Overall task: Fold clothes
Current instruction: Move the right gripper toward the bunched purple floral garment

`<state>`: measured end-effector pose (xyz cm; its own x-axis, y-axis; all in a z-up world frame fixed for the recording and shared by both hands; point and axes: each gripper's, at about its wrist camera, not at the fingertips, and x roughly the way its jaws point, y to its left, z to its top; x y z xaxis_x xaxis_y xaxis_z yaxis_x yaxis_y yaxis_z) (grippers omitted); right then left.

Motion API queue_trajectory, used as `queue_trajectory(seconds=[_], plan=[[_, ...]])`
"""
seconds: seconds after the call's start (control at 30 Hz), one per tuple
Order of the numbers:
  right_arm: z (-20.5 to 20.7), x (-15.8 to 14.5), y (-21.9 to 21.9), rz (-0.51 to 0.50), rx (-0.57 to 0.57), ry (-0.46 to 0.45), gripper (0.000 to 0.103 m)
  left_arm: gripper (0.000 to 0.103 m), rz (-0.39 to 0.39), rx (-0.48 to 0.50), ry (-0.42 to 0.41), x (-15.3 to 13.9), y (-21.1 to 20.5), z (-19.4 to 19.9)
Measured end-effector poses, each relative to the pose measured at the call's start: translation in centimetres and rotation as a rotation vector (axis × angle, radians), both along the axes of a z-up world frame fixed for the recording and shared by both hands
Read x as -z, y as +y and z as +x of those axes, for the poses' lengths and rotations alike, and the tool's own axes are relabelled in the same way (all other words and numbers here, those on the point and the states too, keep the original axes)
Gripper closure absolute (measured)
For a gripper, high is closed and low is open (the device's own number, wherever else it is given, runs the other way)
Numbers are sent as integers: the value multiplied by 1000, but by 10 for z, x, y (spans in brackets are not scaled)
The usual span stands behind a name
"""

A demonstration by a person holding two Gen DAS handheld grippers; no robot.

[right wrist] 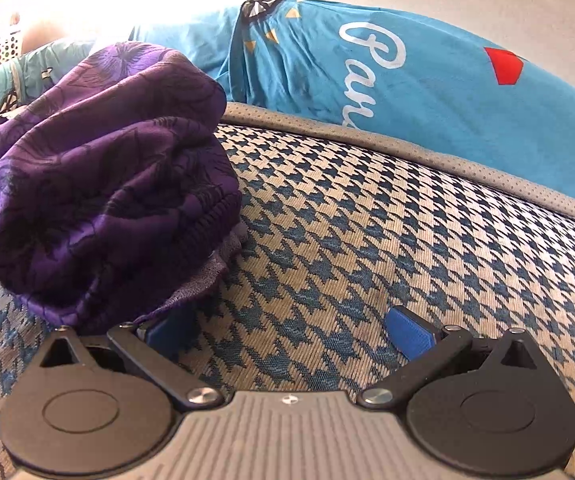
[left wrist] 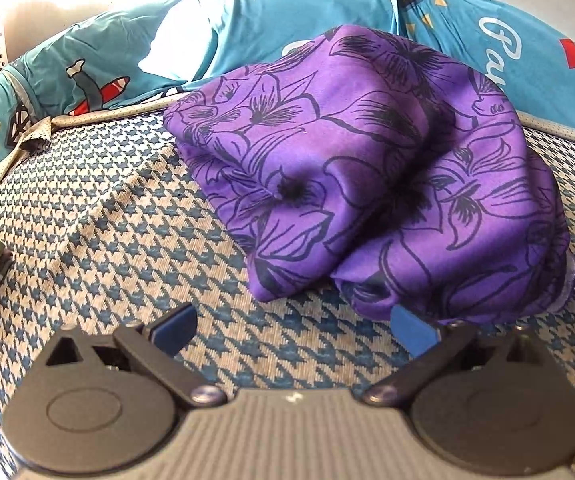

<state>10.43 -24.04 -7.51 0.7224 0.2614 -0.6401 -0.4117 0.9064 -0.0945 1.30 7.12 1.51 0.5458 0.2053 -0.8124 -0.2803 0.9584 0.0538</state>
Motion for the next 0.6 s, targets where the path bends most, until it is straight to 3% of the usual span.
queue_trajectory(seconds=[0.17, 0.4, 0.6], plan=[[-5, -4, 5, -2, 89, 55, 0, 0, 2, -21, 11, 2, 3, 0], [-10, -5, 11, -22, 127, 79, 0, 0, 5, -32, 13, 2, 6, -2], [-10, -16, 20, -74, 180, 162, 0, 0, 3, -45, 11, 1, 8, -4]])
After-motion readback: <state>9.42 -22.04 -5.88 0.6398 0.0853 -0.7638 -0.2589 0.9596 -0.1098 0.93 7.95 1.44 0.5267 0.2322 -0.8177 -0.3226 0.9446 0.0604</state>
